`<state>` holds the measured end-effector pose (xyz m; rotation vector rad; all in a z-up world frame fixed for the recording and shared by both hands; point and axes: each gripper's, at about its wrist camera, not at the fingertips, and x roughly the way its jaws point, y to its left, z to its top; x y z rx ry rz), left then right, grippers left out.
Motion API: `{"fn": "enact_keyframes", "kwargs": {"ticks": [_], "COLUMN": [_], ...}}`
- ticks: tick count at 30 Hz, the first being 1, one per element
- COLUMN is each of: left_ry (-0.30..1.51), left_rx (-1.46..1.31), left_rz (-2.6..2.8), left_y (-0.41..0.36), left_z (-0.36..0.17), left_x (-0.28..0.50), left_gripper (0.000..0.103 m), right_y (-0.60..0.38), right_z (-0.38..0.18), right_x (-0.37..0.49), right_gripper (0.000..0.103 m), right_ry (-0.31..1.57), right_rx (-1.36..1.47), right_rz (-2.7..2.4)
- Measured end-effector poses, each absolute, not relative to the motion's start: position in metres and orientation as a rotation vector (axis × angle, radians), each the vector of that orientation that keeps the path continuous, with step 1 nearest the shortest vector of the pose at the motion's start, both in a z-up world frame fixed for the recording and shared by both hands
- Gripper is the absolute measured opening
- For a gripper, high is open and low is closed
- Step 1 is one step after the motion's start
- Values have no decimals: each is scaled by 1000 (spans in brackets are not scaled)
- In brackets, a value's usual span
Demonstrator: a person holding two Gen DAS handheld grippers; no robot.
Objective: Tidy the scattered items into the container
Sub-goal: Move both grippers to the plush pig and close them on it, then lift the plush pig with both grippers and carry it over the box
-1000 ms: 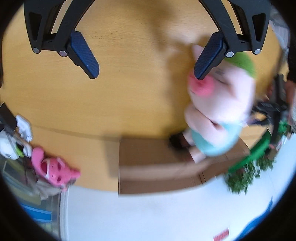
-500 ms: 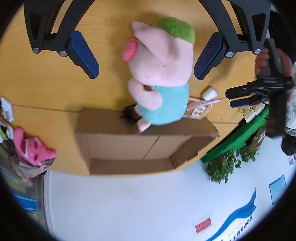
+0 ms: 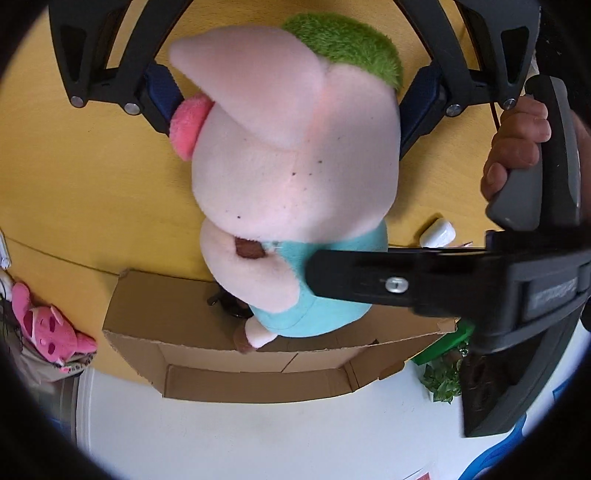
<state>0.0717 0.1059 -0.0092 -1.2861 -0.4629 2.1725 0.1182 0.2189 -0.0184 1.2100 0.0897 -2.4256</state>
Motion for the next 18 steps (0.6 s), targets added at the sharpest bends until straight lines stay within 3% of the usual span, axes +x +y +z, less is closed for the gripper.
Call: {"fn": "enact_keyframes", "kwargs": {"ticks": [8, 18], "left_ry": [-487, -501], "left_rx": [-1268, -1269], "left_rz": [2150, 2188], "left_y": [107, 93], "left_z": [-8, -4], "left_x": [80, 111], "left_gripper": [88, 86], "right_y": [214, 197], "right_z": [-19, -16], "right_x": [131, 154], "right_gripper": [88, 88], "right_ry": [154, 214], "right_rx": [1183, 1178], "right_rz": [-2464, -2437]}}
